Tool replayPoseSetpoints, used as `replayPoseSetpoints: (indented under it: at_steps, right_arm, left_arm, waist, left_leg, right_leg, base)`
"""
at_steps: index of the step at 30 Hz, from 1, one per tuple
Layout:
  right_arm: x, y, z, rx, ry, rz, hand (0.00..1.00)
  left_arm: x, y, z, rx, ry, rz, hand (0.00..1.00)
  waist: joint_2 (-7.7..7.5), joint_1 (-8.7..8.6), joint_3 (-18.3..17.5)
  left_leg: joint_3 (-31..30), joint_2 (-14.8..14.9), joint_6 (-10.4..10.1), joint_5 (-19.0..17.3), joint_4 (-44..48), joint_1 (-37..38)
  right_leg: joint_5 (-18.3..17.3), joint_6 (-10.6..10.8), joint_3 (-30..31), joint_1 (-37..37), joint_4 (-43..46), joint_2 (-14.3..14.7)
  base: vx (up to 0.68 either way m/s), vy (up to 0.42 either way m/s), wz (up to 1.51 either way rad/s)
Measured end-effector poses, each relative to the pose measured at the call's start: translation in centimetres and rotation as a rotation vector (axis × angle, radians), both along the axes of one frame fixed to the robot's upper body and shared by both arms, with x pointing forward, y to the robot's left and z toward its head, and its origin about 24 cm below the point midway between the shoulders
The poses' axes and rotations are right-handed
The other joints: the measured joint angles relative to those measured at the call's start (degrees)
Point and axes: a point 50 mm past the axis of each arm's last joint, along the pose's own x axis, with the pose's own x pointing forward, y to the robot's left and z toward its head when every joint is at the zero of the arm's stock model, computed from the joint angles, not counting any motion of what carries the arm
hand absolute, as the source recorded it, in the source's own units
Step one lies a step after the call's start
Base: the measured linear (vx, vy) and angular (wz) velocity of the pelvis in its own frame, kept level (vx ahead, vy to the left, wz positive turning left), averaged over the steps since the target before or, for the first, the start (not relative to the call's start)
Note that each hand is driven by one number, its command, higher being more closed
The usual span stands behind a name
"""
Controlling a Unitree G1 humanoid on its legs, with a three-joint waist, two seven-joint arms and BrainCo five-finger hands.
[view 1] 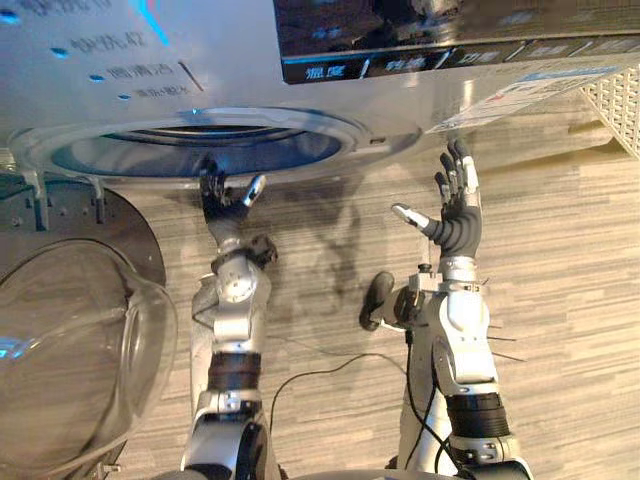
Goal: Pick up the laundry basket with both hands and put the clothes into the washing machine.
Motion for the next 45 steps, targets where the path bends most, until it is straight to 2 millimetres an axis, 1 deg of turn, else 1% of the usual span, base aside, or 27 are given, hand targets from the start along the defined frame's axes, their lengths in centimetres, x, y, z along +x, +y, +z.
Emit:
replayPoseSetpoints:
  at_steps: [2,5,8,9,12,13,16,17,18,20,21,22,23,25,26,27,28,30,31,34,36,38,40,41,43,44,45]
  right_arm:
    - [-0.1,-0.3,-0.2,-0.008,0.006,-0.014,0.00]
    - [-0.2,-0.4,-0.4,-0.020,0.012,-0.027,0.00]
    - [0.2,-0.3,-1.4,-0.059,0.056,-0.022,0.00]
    - [0.4,-0.2,-2.4,-0.068,0.098,-0.018,0.00]
    - [0.4,-0.4,-5.3,-0.074,0.226,-0.023,0.00]
    - [0.0,-0.4,-6.8,-0.076,0.289,-0.017,0.00]
    - [-1.5,-0.8,-10.6,-0.082,0.445,-0.016,0.00]
    - [-2.4,-1.2,-12.5,-0.077,0.526,-0.025,0.00]
    - [-2.8,-1.3,-13.4,-0.070,0.565,-0.027,0.00]
    - [-4.6,-1.7,-16.4,-0.059,0.708,-0.031,0.00]
    - [-4.9,-1.7,-17.1,-0.060,0.741,-0.024,0.00]
    - [-5.8,-1.8,-18.3,-0.057,0.806,-0.026,0.00]
    - [-6.5,-2.2,-19.4,-0.050,0.860,-0.039,0.00]
    - [-7.7,-2.7,-20.8,-0.043,0.934,-0.052,0.00]
    - [-8.4,-3.0,-21.9,-0.032,0.995,-0.054,0.00]
    - [-8.8,-3.2,-22.5,-0.027,1.025,-0.060,0.00]
    - [-9.4,-3.8,-23.6,-0.007,1.085,-0.075,0.00]
    - [-10.0,-4.0,-24.6,0.007,1.148,-0.074,0.00]
    - [-10.3,-4.6,-25.1,0.007,1.183,-0.093,0.00]
    - [-11.1,-5.3,-25.5,0.018,1.214,-0.124,0.00]
    - [-10.9,-5.8,-25.2,0.014,1.198,-0.157,0.00]
    - [-10.8,-6.3,-25.0,0.057,1.160,-0.148,0.00]
    - [-11.6,-7.2,-25.9,0.254,1.172,-0.192,0.00]
    - [-12.2,-7.6,-26.2,0.283,1.186,-0.225,0.00]
    - [-12.9,-7.4,-26.7,0.237,1.253,-0.250,0.00]
    - [-13.0,-7.3,-26.8,0.199,1.282,-0.259,0.00]
    - [-13.0,-7.4,-26.7,0.186,1.284,-0.261,0.00]
  left_arm:
    - [-0.4,-0.2,0.0,-0.002,-0.026,-0.028,0.00]
    - [-1.1,-0.2,-0.1,0.008,-0.051,-0.056,0.00]
    - [-1.9,-0.3,-1.4,0.019,-0.011,-0.083,0.00]
    - [-2.2,-0.4,-2.2,0.025,0.015,-0.100,0.00]
    - [-2.9,-0.8,-5.1,0.030,0.129,-0.140,0.00]
    - [-3.5,-0.8,-6.9,0.031,0.194,-0.156,0.00]
    - [-5.6,-0.4,-11.0,0.030,0.362,-0.175,0.00]
    - [-6.7,-0.2,-12.9,0.029,0.444,-0.186,0.00]
    - [-7.3,0.1,-13.8,0.036,0.482,-0.190,0.00]
    - [-9.6,0.3,-16.7,0.064,0.621,-0.220,0.00]
    - [-10.0,0.5,-17.3,0.084,0.650,-0.229,0.00]
    - [-11.0,0.7,-18.5,0.113,0.720,-0.242,0.00]
    - [-11.7,0.7,-19.4,0.136,0.771,-0.262,0.00]
    - [-13.0,0.8,-21.0,0.157,0.862,-0.284,0.00]
    - [-14.3,0.9,-22.2,0.162,0.942,-0.296,0.00]
    - [-14.9,1.0,-22.8,0.155,0.977,-0.303,0.00]
    - [-15.7,1.2,-23.5,0.169,1.032,-0.316,0.00]
    - [-16.5,1.6,-24.1,0.203,1.080,-0.327,0.00]
    - [-17.1,2.0,-24.5,0.223,1.114,-0.332,0.00]
    - [-18.5,2.5,-25.1,0.271,1.185,-0.351,0.00]
    - [-18.4,2.5,-25.2,0.296,1.190,-0.361,0.00]
    - [-18.3,2.5,-25.2,0.297,1.197,-0.367,0.00]
    - [-18.3,2.0,-25.4,0.292,1.211,-0.390,0.00]
    - [-18.3,1.9,-25.5,0.287,1.213,-0.395,0.00]
    - [-18.6,1.6,-25.7,0.274,1.225,-0.413,0.00]
    - [-18.6,1.5,-25.7,0.274,1.228,-0.424,0.00]
    - [-18.4,1.3,-25.7,0.271,1.224,-0.426,0.00]
  waist:
    - [0.03,0.64,-0.01]
    - [0.06,0.77,-0.03]
    - [0.11,0.84,-0.06]
    - [0.11,1.04,-0.06]
    - [0.33,2.35,-0.14]
    - [0.89,2.34,-0.45]
    - [1.52,2.35,-0.83]
    - [2.20,2.29,-1.55]
    - [2.38,2.39,-2.00]
    - [2.95,2.46,-3.23]
    - [3.02,2.44,-3.28]
    - [3.38,2.33,-3.93]
    - [3.23,2.30,-4.56]
    - [3.17,2.21,-5.67]
    - [3.44,1.93,-7.50]
    - [3.55,1.86,-8.37]
    - [3.92,1.68,-9.45]
    - [4.66,1.21,-10.02]
    - [4.88,0.73,-10.13]
    - [4.92,0.55,-10.60]
    - [4.88,0.54,-10.96]
    - [4.98,0.47,-11.22]
    - [5.33,0.06,-11.60]
    - [5.50,-0.15,-11.53]
    - [5.64,-1.30,-11.42]
    - [5.82,-1.39,-11.44]
    - [5.98,-1.50,-11.35]
  left_leg:
    - [-0.03,-0.04,-0.17,0.10,-0.35,0.77]
    - [-0.16,-0.14,-0.52,0.17,-0.96,1.97]
    - [-0.35,-0.15,-0.58,0.25,-1.60,3.89]
    - [-0.39,-0.20,-0.70,0.38,-2.23,5.19]
    - [-0.05,-0.37,-0.99,0.54,-5.10,11.59]
    - [-0.16,-0.76,-1.38,0.78,-7.21,15.45]
    - [0.50,-1.94,-2.27,1.35,-13.72,27.27]
    - [1.14,-2.25,-2.79,1.69,-17.40,32.62]
    - [1.43,-2.46,-2.83,2.21,-19.47,35.30]
    - [3.01,-3.16,-3.30,4.36,-28.43,46.27]
    - [3.40,-3.36,-3.30,5.07,-30.53,48.85]
    - [3.69,-3.90,-3.83,6.34,-34.40,53.32]
    - [4.82,-4.09,-3.65,7.45,-38.24,57.43]
    - [6.19,-4.77,-3.81,9.41,-44.42,63.36]
    - [6.62,-5.12,-3.88,11.49,-49.61,66.71]
    - [7.02,-5.44,-3.80,12.59,-52.18,68.39]
    - [7.76,-6.12,-3.94,15.00,-58.04,72.04]
    - [8.69,-6.42,-3.85,17.77,-64.42,76.02]
    - [9.65,-6.54,-3.83,19.16,-68.06,78.83]
    - [13.08,-6.86,-3.95,19.80,-72.93,86.22]
    - [15.02,-7.23,-3.95,19.80,-73.69,88.33]
    - [17.31,-7.45,-3.95,19.79,-74.53,90.12]
    - [19.85,-7.71,-3.98,19.76,-75.49,92.60]
    - [21.25,-7.79,-4.03,19.71,-76.04,93.91]
    - [24.75,-7.80,-4.84,18.96,-76.11,95.61]
    - [26.94,-7.66,-5.14,17.45,-76.01,96.84]
    - [27.89,-7.50,-5.35,16.36,-75.82,97.23]
  right_leg:
    - [-0.15,-0.17,-0.10,0.66,-0.06,0.00]
    - [-0.61,-0.45,-0.55,1.96,-0.13,-0.25]
    - [-1.12,-0.57,-1.18,4.17,-0.41,-0.41]
    - [-1.26,-0.47,-1.54,5.65,-0.96,-0.42]
    - [-1.32,-0.43,-2.44,12.18,-3.85,-0.21]
    - [-1.32,-0.42,-3.53,16.55,-5.97,-0.33]
    - [-1.16,-0.20,-5.62,28.78,-12.29,-0.71]
    - [-0.73,0.05,-7.02,34.64,-15.99,-0.60]
    - [-0.19,-0.01,-7.61,37.40,-18.07,-0.49]
    - [2.16,0.44,-9.49,47.96,-26.92,0.42]
    - [2.89,0.49,-9.79,50.35,-28.88,0.64]
    - [4.11,0.79,-10.54,54.91,-32.93,1.22]
    - [5.17,1.03,-10.95,58.59,-36.53,1.51]
    - [7.12,1.59,-11.16,63.51,-42.08,2.11]
    - [8.94,2.01,-11.66,66.31,-46.82,2.65]
    - [9.95,2.07,-11.78,67.55,-49.22,3.07]
    - [12.20,2.43,-12.10,70.35,-54.32,4.17]
    - [14.95,2.61,-12.29,73.85,-60.42,5.50]
    - [16.56,2.88,-12.15,76.11,-63.98,6.50]
    - [20.46,3.54,-9.64,82.68,-72.32,8.12]
    - [21.99,3.78,-7.47,84.15,-74.66,8.08]
    - [23.00,3.91,-4.97,84.10,-76.02,8.12]
    - [24.57,4.05,-1.36,84.20,-77.56,8.21]
    - [25.20,4.15,0.44,84.06,-78.00,8.33]
    - [26.87,4.32,5.32,82.82,-78.87,8.79]
    - [28.54,4.47,9.82,81.13,-79.67,9.58]
    - [29.35,4.53,11.94,80.22,-80.00,10.05]
  base:
    - [0.03,-0.044,0.04]
    - [0.03,-0.056,0.09]
    - [0.04,-0.055,0.07]
    - [0.05,-0.048,0.08]
    - [0.09,-0.050,0.09]
    - [0.10,-0.032,0.21]
    - [0.15,-0.048,0.26]
    - [0.13,-0.039,0.26]
    - [0.13,-0.035,0.22]
    - [0.14,-0.035,0.09]
    - [0.16,-0.041,0.06]
    - [0.13,-0.018,0.06]
    - [0.13,-0.013,0.04]
    - [0.12,-0.007,-0.05]
    - [0.13,-0.006,-0.07]
    - [0.20,0.019,-0.11]
    - [0.21,0.025,-0.13]
    - [0.18,0.022,-0.14]
    - [0.11,0.002,-0.19]
    - [0.12,0.027,-0.47]
    - [0.05,0.051,-0.61]
    - [0.01,0.042,-0.73]
    - [-0.01,0.028,-0.87]
    - [-0.01,0.022,-0.84]
    - [-0.04,0.035,-1.35]
    - [-0.05,0.036,-1.79]
    - [-0.07,0.031,-2.12]
